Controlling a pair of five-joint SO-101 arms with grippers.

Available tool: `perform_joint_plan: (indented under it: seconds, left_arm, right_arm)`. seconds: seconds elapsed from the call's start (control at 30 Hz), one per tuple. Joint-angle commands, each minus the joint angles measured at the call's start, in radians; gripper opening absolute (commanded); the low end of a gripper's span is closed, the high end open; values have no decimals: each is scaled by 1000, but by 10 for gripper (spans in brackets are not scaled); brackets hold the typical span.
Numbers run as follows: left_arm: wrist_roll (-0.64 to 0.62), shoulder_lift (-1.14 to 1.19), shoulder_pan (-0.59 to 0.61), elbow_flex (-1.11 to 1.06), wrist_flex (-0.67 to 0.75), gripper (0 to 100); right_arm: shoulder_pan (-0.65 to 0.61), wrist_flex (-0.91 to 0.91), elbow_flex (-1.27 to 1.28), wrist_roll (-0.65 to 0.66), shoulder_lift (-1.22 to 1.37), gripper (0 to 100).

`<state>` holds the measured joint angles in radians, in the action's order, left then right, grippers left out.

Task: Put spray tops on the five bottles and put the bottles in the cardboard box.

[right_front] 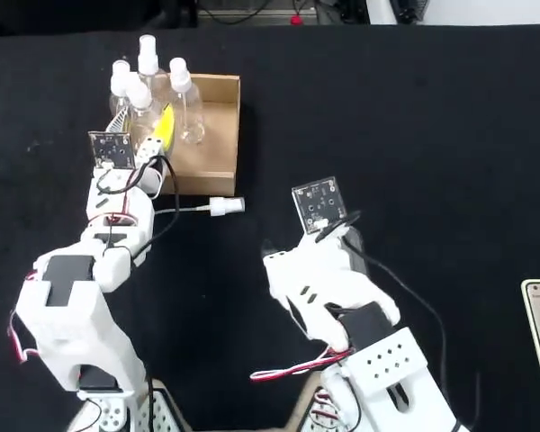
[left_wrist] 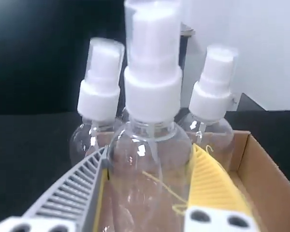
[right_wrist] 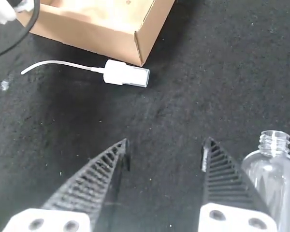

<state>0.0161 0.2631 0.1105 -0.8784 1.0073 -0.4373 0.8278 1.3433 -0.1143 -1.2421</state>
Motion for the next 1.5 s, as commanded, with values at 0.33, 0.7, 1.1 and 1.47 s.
perform_joint_plan:
  seconds: [0.33, 0.7, 1.1, 1.47]
  left_arm:
    - [-3, -2, -7, -41, 178, 159]
    - [-9, -6, -19, -47, 94, 159]
    - [-6, 2, -18, -71, 89, 162]
    - [-8, 3, -16, -76, 40, 163]
  right_arm:
    - [-8, -26, -10, 0, -22, 227]
    - [-8, -26, -10, 0, -22, 227]
    - [-8, -26, -10, 0, -24, 227]
    - [-8, -26, -10, 0, -24, 227]
